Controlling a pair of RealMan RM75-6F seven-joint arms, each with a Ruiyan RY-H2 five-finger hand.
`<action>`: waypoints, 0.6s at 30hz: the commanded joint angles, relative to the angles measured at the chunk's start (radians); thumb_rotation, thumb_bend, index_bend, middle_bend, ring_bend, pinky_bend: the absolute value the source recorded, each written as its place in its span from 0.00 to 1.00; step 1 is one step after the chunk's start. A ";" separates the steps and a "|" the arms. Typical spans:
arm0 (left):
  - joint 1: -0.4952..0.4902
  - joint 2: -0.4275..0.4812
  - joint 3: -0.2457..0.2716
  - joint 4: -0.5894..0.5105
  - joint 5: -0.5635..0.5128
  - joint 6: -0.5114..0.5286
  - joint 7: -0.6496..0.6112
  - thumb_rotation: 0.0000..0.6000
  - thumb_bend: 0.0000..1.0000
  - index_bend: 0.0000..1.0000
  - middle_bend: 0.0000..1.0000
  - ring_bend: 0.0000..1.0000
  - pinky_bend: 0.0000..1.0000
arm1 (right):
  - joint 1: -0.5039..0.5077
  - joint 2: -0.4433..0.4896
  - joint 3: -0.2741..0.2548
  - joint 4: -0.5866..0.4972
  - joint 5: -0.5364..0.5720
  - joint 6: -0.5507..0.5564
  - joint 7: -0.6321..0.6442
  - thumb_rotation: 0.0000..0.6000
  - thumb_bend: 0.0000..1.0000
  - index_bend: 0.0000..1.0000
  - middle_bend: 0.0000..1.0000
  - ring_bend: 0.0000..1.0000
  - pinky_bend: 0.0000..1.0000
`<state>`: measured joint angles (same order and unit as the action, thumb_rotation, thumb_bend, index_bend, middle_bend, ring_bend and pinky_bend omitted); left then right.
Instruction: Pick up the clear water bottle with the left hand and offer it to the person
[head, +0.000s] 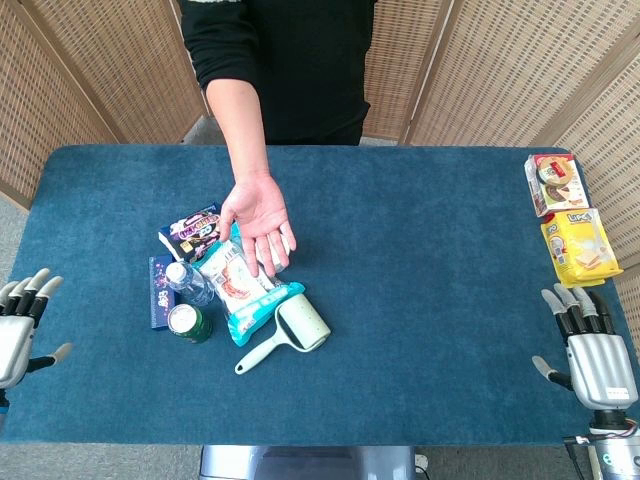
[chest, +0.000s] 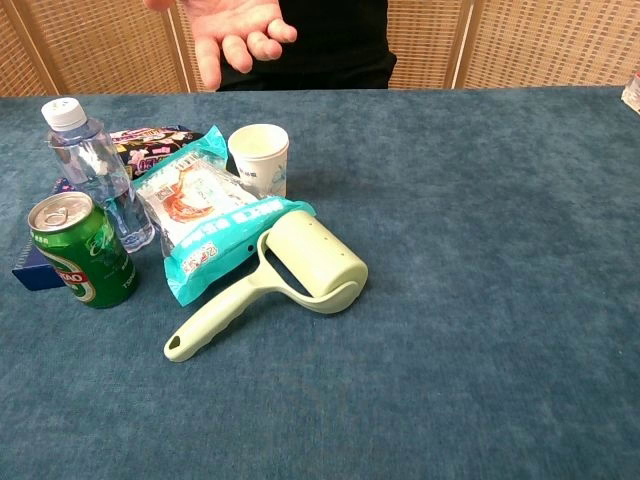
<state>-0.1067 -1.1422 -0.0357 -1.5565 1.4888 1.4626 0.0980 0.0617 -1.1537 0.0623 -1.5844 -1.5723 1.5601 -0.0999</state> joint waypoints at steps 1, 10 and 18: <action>-0.003 -0.003 0.003 0.002 0.004 -0.005 0.006 1.00 0.08 0.00 0.00 0.00 0.09 | 0.000 0.002 0.001 -0.002 0.002 -0.001 0.003 1.00 0.00 0.00 0.00 0.00 0.03; -0.019 -0.015 -0.006 0.030 0.016 -0.012 -0.064 1.00 0.08 0.00 0.00 0.00 0.09 | 0.002 0.005 -0.002 -0.006 0.007 -0.014 0.009 1.00 0.00 0.00 0.00 0.00 0.03; -0.092 -0.052 -0.031 0.166 0.045 -0.084 -0.454 1.00 0.08 0.00 0.00 0.00 0.09 | 0.006 0.011 0.000 -0.014 0.020 -0.028 0.014 1.00 0.00 0.00 0.00 0.01 0.03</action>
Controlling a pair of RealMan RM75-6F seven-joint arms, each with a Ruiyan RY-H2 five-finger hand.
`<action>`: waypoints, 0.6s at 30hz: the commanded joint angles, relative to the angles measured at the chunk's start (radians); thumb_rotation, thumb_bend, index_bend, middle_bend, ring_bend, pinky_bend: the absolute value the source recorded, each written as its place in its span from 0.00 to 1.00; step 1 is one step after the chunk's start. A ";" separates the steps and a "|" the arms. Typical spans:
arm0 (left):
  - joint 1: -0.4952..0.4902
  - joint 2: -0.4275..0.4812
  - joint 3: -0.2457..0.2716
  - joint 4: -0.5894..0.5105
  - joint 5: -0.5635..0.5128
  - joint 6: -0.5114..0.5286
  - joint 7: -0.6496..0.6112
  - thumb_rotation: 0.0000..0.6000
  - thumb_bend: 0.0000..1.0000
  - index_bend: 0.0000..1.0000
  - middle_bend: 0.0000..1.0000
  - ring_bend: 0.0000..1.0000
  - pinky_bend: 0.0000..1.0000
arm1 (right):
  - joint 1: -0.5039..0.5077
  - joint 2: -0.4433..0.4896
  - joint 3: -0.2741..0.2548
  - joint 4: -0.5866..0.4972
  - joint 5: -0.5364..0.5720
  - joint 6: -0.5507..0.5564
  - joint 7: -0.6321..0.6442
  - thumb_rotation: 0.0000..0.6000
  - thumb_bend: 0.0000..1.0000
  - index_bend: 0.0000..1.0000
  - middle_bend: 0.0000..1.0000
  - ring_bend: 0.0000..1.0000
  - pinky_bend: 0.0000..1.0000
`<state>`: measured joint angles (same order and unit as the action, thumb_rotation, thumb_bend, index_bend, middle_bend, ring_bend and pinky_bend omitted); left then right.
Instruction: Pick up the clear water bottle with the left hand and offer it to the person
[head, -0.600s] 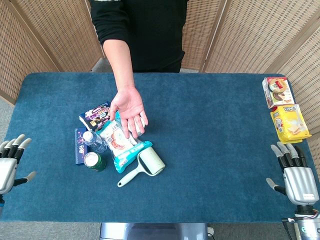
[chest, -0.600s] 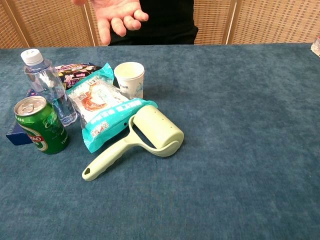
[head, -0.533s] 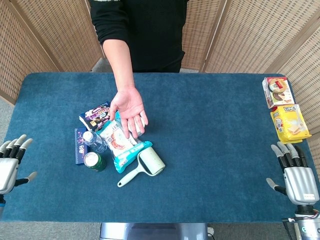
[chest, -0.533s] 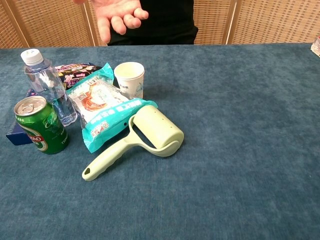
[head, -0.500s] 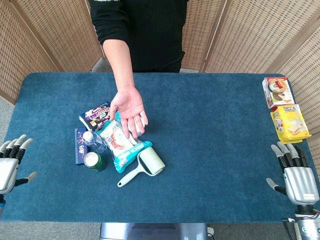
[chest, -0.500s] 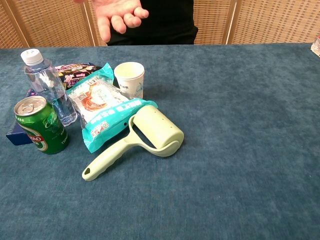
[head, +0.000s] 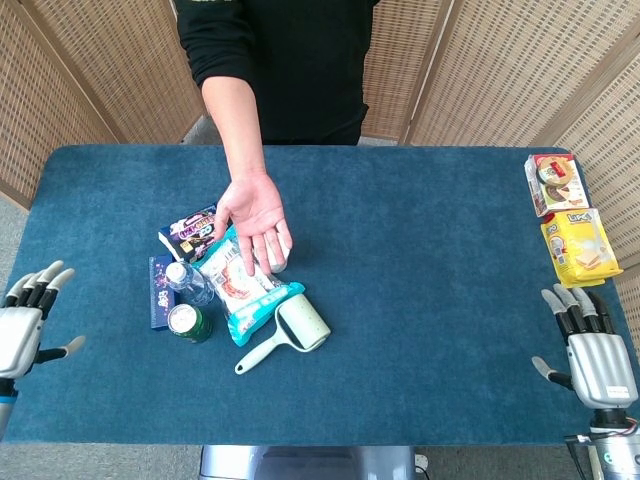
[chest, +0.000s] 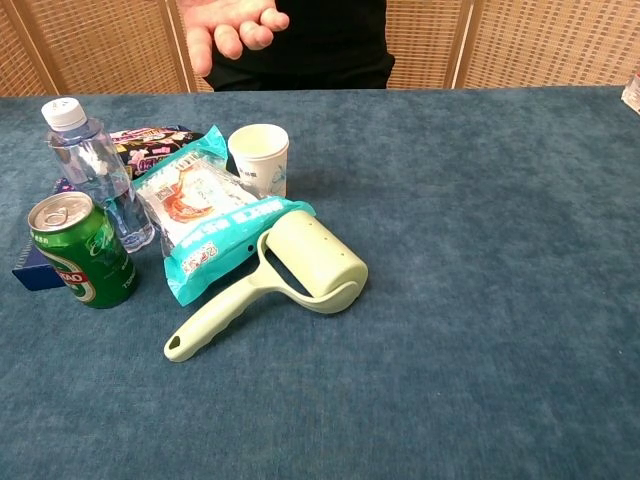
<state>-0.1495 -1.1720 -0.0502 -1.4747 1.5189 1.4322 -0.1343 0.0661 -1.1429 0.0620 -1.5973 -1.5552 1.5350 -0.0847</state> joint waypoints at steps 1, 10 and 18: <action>-0.056 -0.024 -0.019 0.097 0.016 -0.061 -0.247 1.00 0.08 0.00 0.00 0.00 0.09 | 0.002 0.000 0.000 -0.001 0.004 -0.005 -0.002 1.00 0.00 0.00 0.00 0.01 0.03; -0.152 -0.087 -0.054 0.199 0.031 -0.129 -0.513 1.00 0.08 0.00 0.00 0.00 0.09 | 0.008 -0.004 -0.001 -0.002 0.018 -0.027 -0.016 1.00 0.00 0.00 0.00 0.01 0.03; -0.246 -0.113 -0.067 0.168 0.020 -0.242 -0.519 1.00 0.08 0.00 0.00 0.00 0.09 | 0.014 -0.011 -0.004 0.000 0.032 -0.051 -0.033 1.00 0.00 0.00 0.00 0.01 0.03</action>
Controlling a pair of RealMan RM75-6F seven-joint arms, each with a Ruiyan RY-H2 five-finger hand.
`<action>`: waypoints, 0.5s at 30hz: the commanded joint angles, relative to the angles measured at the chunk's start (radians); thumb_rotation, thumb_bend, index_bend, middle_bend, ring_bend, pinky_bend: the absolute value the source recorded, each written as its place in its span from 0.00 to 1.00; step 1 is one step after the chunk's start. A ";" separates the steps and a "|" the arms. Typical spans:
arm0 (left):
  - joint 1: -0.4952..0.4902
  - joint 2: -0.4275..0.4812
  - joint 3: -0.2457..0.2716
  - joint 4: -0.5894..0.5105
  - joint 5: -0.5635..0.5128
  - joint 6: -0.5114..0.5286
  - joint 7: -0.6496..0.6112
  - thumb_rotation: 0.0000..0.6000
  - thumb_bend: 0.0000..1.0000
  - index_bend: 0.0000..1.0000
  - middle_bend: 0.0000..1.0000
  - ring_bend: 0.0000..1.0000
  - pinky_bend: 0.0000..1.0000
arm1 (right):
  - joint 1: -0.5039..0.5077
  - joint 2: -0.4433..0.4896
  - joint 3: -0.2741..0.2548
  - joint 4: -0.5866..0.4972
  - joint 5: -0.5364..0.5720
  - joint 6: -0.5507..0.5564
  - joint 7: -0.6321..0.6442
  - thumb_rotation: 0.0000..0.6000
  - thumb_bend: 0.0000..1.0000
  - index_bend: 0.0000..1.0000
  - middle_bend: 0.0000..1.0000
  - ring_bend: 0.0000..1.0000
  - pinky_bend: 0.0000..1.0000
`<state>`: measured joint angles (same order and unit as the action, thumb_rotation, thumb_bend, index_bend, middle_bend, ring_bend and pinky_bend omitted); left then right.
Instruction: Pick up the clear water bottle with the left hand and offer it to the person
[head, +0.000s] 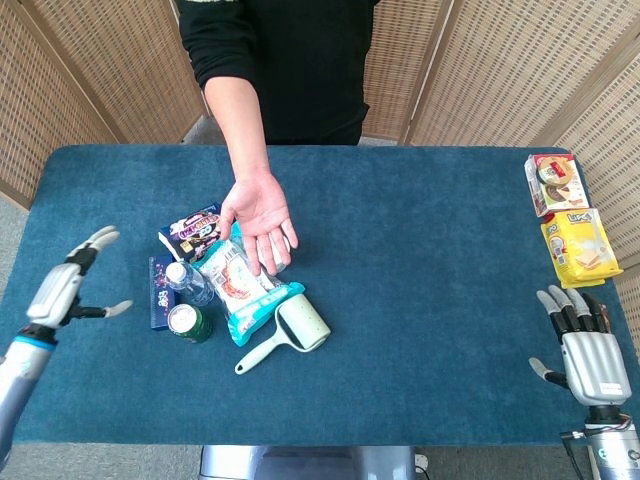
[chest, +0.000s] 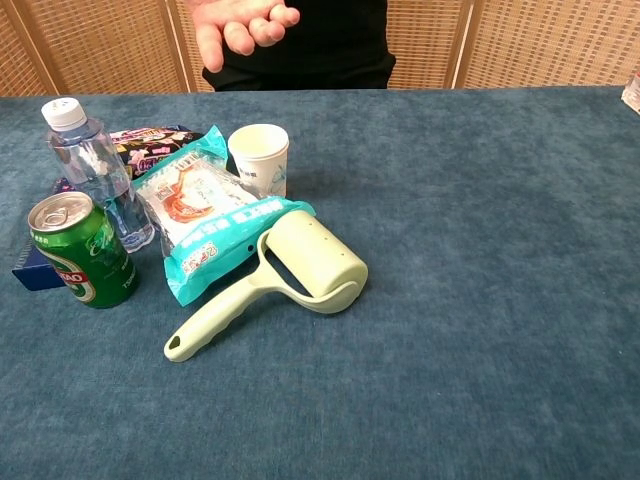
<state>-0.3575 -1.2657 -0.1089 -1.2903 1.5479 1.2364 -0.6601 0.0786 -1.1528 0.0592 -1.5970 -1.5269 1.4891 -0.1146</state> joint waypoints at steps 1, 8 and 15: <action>-0.047 -0.023 -0.010 -0.022 -0.012 -0.057 0.007 1.00 0.08 0.00 0.00 0.00 0.09 | 0.001 -0.001 -0.001 0.000 0.005 -0.006 -0.005 1.00 0.00 0.00 0.00 0.01 0.03; -0.093 -0.059 0.001 -0.047 -0.004 -0.093 0.004 0.99 0.08 0.00 0.00 0.00 0.09 | 0.001 0.005 0.001 -0.003 0.017 -0.012 0.001 1.00 0.00 0.00 0.00 0.02 0.03; -0.112 -0.082 0.001 -0.039 -0.023 -0.108 0.017 0.97 0.08 0.00 0.00 0.00 0.09 | 0.004 0.006 -0.004 -0.002 0.019 -0.024 0.005 1.00 0.00 0.00 0.00 0.02 0.03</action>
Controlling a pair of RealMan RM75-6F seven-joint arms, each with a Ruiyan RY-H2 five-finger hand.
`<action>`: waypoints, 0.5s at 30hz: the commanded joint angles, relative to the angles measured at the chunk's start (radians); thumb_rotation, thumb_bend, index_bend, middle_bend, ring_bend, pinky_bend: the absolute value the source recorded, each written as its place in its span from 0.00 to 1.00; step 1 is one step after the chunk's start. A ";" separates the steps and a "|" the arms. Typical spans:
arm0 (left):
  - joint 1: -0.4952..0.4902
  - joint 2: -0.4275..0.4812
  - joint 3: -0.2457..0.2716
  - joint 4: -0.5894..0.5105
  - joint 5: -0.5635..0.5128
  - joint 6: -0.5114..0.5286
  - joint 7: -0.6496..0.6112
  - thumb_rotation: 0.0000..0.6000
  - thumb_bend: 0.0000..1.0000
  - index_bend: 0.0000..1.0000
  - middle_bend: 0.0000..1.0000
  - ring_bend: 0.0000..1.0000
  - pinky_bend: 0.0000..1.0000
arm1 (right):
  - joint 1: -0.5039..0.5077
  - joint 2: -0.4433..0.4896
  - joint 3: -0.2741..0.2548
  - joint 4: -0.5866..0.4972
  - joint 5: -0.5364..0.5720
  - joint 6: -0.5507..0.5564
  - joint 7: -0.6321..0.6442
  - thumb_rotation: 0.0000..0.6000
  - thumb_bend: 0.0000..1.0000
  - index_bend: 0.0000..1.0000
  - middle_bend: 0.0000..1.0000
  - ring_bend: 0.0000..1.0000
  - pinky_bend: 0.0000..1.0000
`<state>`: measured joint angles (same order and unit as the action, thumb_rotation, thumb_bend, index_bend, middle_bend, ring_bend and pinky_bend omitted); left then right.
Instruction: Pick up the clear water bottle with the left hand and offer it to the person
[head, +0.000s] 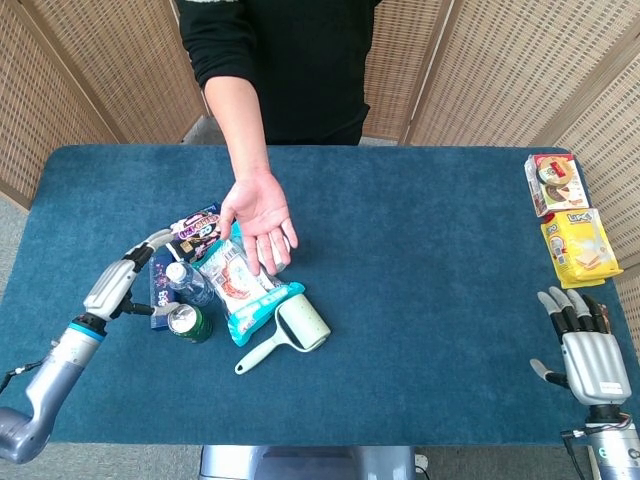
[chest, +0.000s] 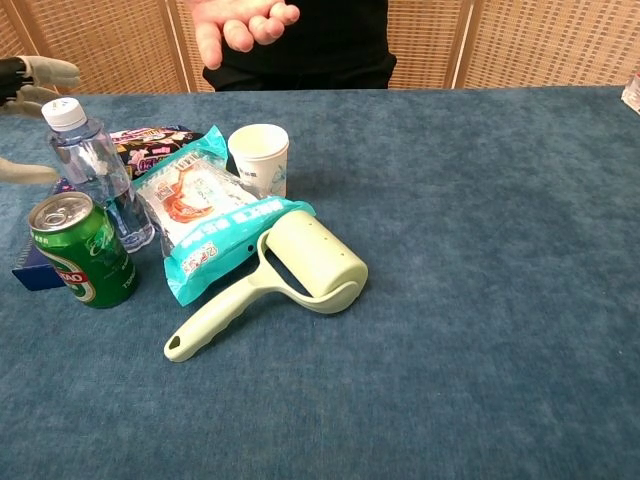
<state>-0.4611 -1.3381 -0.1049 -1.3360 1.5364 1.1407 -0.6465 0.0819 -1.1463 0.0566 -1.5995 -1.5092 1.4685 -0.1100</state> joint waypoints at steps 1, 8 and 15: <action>-0.014 -0.014 -0.004 0.011 -0.017 -0.019 0.003 0.97 0.08 0.00 0.00 0.00 0.09 | 0.002 -0.001 -0.001 0.001 0.002 -0.005 0.000 1.00 0.00 0.00 0.00 0.02 0.03; -0.057 -0.055 -0.010 0.042 -0.036 -0.071 -0.017 0.97 0.08 0.00 0.00 0.00 0.09 | 0.004 -0.001 -0.003 -0.001 0.010 -0.015 -0.004 1.00 0.00 0.00 0.00 0.02 0.03; -0.079 -0.096 -0.005 0.069 -0.031 -0.075 -0.031 0.96 0.08 0.00 0.00 0.00 0.09 | 0.005 0.003 -0.001 0.001 0.017 -0.021 0.006 1.00 0.00 0.00 0.00 0.02 0.03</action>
<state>-0.5376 -1.4291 -0.1102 -1.2714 1.5054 1.0648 -0.6741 0.0870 -1.1433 0.0556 -1.5992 -1.4931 1.4488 -0.1051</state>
